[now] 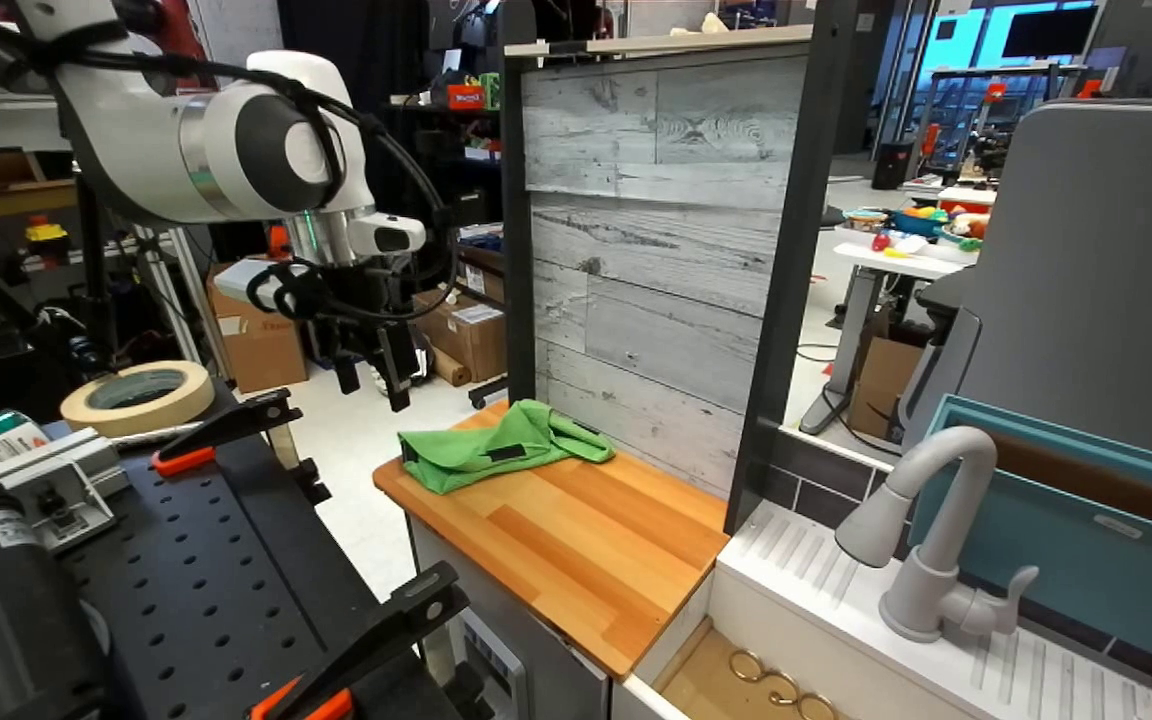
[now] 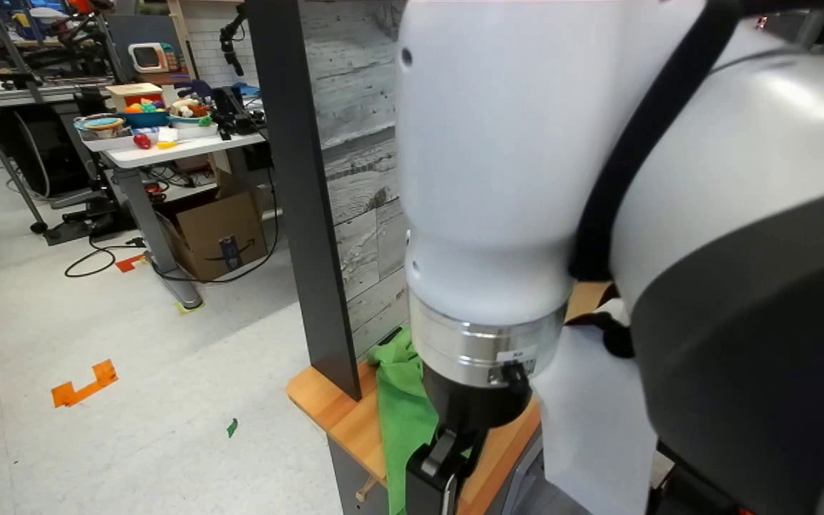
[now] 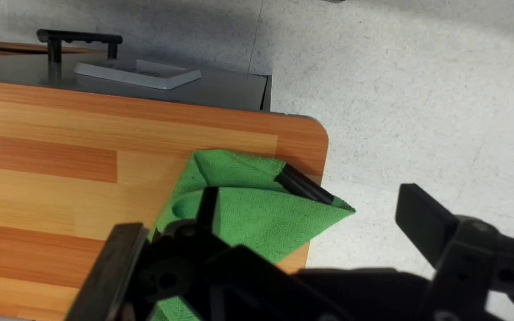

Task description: Move the green towel to the right

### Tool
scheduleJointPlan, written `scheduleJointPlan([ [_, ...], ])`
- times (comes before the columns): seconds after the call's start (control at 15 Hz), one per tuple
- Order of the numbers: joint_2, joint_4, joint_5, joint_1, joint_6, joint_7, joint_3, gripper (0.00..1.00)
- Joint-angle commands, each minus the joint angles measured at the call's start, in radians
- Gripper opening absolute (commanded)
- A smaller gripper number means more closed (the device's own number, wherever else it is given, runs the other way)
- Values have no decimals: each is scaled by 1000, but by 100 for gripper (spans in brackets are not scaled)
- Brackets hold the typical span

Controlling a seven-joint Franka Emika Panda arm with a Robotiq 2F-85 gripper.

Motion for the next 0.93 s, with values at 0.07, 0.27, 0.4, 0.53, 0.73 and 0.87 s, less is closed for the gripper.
scheduleJointPlan([
  [0.07, 152, 137, 26, 57, 48, 1, -48, 100],
  [0.27, 222, 199, 44, 68, 66, -9, -60, 100],
  [0.4, 258, 232, 59, 69, 75, -13, -62, 100],
  [0.53, 287, 260, 74, 66, 78, -16, -61, 100],
  [0.73, 319, 292, 98, 60, 87, -24, -55, 100],
  [0.87, 335, 308, 112, 57, 90, -30, -51, 100],
])
